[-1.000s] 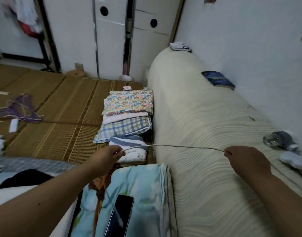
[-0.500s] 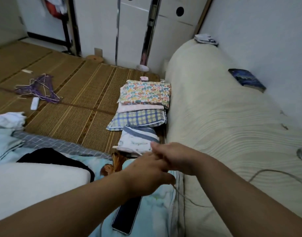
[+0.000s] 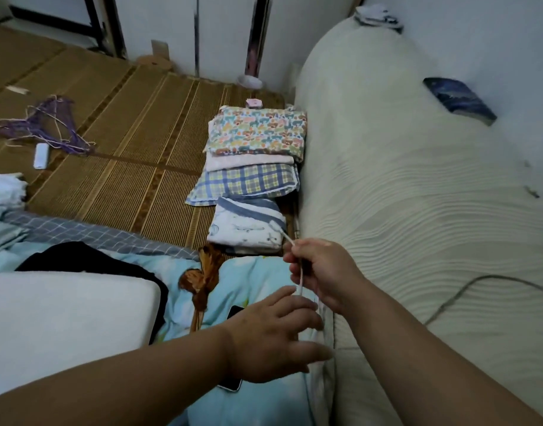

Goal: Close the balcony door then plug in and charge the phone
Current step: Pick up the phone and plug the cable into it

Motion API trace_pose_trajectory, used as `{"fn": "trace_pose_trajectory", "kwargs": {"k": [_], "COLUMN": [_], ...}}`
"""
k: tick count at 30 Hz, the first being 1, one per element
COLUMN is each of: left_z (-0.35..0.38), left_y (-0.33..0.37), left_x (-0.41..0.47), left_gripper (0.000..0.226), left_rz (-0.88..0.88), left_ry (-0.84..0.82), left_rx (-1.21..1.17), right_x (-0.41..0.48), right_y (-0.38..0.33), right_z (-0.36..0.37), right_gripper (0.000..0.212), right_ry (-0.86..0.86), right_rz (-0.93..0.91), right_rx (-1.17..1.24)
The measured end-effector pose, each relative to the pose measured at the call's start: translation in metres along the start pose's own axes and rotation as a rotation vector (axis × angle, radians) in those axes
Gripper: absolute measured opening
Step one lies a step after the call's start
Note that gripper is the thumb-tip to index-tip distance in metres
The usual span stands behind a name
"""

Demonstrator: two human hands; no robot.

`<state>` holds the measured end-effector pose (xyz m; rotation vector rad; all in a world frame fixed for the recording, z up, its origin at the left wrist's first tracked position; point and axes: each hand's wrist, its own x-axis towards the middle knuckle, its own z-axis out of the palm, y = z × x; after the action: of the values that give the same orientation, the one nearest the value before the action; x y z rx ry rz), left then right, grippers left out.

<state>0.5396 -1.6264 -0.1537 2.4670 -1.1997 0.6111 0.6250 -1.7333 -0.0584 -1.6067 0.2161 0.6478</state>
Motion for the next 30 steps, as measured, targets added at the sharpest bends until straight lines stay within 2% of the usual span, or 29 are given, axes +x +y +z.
{"fn": "trace_pose_trajectory", "kwargs": {"k": [2,3,6,8,11,15,18,20,24,26,28,30], "left_z": [0.021,0.031,0.054,0.077,0.108,0.140,0.151,0.149,0.118,0.090,0.057,0.023], "left_y": [-0.004,-0.006,-0.016,-0.021,-0.025,-0.025,-0.030,-0.032,-0.035,-0.040,-0.047,-0.054], "left_x": [-0.022,-0.031,-0.053,-0.070,-0.090,-0.100,-0.100,-0.096,-0.077,-0.056,-0.029,-0.001], "left_gripper": [0.044,0.053,0.079,0.083,0.079,0.060,0.049,0.043,0.023,0.011,0.002,0.012], "left_rz": [-0.168,-0.315,-0.932,-1.245,-1.518,-1.558,-1.672,-1.704,-1.703,-1.687,-1.680,-1.697], "left_ry": [0.003,-0.075,-0.475,-0.678,-0.728,-0.758,-0.679,-0.653,-0.560,-0.460,-0.290,-0.069], "left_rx": [-0.021,-0.033,-0.206,-0.400,-0.584,-0.477,-0.590,-0.662,-0.732,-0.810,-0.958,-1.162], "right_x": [-0.004,-0.006,-0.015,-0.019,-0.022,-0.022,-0.016,-0.012,-0.007,-0.007,-0.011,-0.018], "right_y": [0.007,0.014,0.043,0.066,0.098,0.127,0.133,0.131,0.111,0.093,0.073,0.055], "right_z": [-0.017,-0.026,-0.041,-0.044,-0.046,-0.050,-0.054,-0.054,-0.045,-0.039,-0.034,-0.032], "right_gripper": [0.021,0.021,0.019,0.019,0.022,0.022,0.028,0.023,0.016,0.017,0.021,0.024], "right_ry": [0.131,0.166,0.181,0.160,0.169,0.205,0.217,0.226,0.171,0.142,0.133,0.118], "right_rz": [-0.059,-0.081,-0.095,-0.039,0.070,0.102,0.082,0.065,0.110,0.083,0.001,-0.063], "right_rx": [0.013,-0.031,-0.237,-0.317,-0.319,-0.406,-0.464,-0.494,-0.285,-0.277,-0.338,-0.337]}}
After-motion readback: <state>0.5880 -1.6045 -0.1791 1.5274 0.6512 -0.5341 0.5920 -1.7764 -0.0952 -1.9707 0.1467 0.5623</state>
